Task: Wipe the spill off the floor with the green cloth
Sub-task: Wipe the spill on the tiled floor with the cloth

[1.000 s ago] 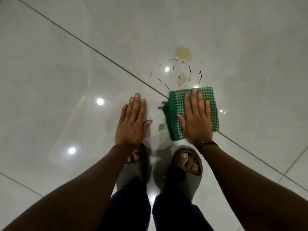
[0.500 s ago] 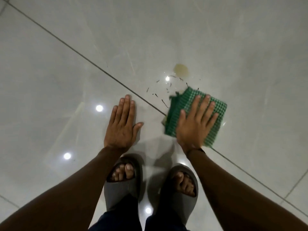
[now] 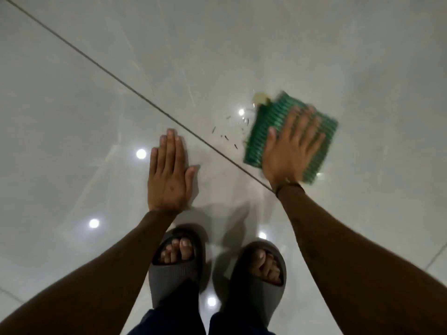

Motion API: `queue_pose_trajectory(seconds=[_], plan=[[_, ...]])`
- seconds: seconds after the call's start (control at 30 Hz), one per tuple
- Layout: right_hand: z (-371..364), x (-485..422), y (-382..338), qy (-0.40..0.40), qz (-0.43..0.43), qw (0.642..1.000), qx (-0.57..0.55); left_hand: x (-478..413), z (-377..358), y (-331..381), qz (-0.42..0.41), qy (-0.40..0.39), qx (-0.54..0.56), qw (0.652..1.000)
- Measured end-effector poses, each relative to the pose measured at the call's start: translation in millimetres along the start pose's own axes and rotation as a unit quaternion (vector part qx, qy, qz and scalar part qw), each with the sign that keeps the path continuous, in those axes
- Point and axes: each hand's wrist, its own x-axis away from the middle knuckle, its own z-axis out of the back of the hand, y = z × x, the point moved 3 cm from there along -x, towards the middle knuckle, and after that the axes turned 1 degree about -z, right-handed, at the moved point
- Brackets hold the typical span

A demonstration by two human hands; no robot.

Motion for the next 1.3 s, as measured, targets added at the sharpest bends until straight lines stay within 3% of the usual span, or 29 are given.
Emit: queue_pose_trajectory(seconds=[0.1, 0.17, 0.3, 0.4, 0.43, 0.5, 0.57, 0.63, 0.77, 0.87, 0.93, 1.0, 1.07, 1.13, 1.2, 1.3], plan=[[-9.4, 26.6, -30.6, -0.035, 0.196, 0.98, 0.025, -10.6, 7.3, -2.7, 0.005, -0.005, 0.01, 1.0], [-11.3, 61.9, -13.5, -0.058, 0.235, 0.97, 0.03, -18.4, 9.6, -4.5, -0.009, -0.014, 0.004, 1.0], [-5.7, 66.6, 33.9, -0.072, 0.184, 0.979, 0.045, -20.2, 5.4, -6.1, -0.025, 0.006, -0.002, 1.0], [0.8, 6.3, -0.8, 0.011, 0.057, 0.998, 0.014, -21.4, -0.5, -9.6, -0.037, 0.033, -0.006, 0.999], [1.0, -10.2, -24.0, 0.016, 0.062, 0.998, 0.004, -20.5, -0.6, -11.2, -0.038, 0.04, -0.009, 0.998], [-4.0, -20.1, -62.2, 0.006, 0.157, 0.987, 0.02, -18.7, -0.5, -9.8, -0.042, 0.051, -0.005, 0.998], [-9.3, -2.4, -71.8, -0.014, 0.296, 0.954, 0.047, -20.9, 2.4, -6.0, -0.039, 0.047, 0.006, 0.998], [-9.1, 27.6, -44.1, -0.051, 0.341, 0.937, 0.057, -18.7, 3.6, -10.4, -0.042, 0.033, 0.02, 0.998], [5.0, 13.5, 16.2, -0.066, 0.241, 0.966, 0.071, -24.2, 0.7, -40.6, -0.074, 0.042, 0.009, 0.996], [9.3, -44.1, -21.5, 0.003, 0.14, 0.989, 0.042, -28.7, -4.4, -55.7, -0.072, 0.071, -0.011, 0.995], [8.4, -54.1, -70.3, 0.008, 0.182, 0.983, 0.038, -28.8, -4.7, -54.1, -0.06, 0.069, -0.003, 0.996], [1.4, -29.1, -99.7, -0.015, 0.28, 0.959, 0.043, -27.2, -2.7, -52.3, -0.051, 0.066, 0.003, 0.996], [-4.2, 12.9, -85.8, -0.048, 0.354, 0.932, 0.056, -26.6, -0.6, -52.9, -0.054, 0.057, 0.011, 0.997], [-3.6, 41.8, -39.8, -0.071, 0.375, 0.922, 0.066, -27.2, -1.8, -53.6, -0.054, 0.052, 0.008, 0.997], [0.5, 31.7, -1.1, -0.072, 0.344, 0.933, 0.075, -26.3, -5.7, -54.9, -0.055, 0.06, 0.001, 0.997], [7.3, -26.1, -14.4, -0.015, 0.198, 0.978, 0.062, -27.9, -8.5, -54.6, -0.067, 0.076, -0.006, 0.995]])
